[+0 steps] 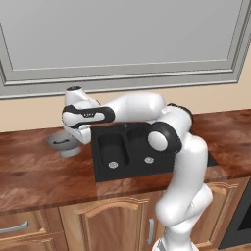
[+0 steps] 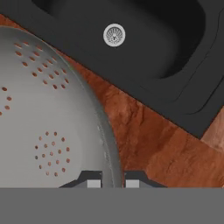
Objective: Place the colander in the left basin and the mug in the right basin of the sink.
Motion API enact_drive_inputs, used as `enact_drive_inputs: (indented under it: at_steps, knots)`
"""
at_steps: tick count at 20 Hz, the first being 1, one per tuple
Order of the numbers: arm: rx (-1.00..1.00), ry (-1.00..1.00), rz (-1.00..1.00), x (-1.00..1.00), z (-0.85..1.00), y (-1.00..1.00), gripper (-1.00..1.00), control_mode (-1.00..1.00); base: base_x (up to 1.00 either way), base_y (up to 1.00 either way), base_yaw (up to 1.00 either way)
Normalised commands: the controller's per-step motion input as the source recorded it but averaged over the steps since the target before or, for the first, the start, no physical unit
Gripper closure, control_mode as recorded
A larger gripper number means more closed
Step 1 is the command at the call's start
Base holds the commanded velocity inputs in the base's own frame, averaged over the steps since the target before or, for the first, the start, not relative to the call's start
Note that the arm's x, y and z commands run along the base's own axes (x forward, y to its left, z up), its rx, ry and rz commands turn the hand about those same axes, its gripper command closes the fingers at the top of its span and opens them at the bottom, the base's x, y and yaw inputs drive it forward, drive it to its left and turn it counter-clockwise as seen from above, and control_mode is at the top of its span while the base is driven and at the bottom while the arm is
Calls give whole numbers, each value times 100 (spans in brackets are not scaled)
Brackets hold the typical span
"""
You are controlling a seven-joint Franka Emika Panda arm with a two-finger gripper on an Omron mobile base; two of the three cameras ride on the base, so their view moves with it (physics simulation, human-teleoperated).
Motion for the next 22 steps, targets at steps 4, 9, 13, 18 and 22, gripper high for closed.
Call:
enact_drive_inputs:
  at_steps: [4,9,13,18,22]
  knots:
    - [1,0,-21,-23,13,-39,100,-100,0,0,0]
    - [0,-4,-21,-20,10,-37,100,-100,0,0,0]
    - [0,-5,-22,-15,5,-35,100,-100,0,0,0]
    - [0,-5,-21,-11,1,-31,100,-100,0,0,0]
    - [0,0,-17,-2,0,-28,100,-100,0,0,0]
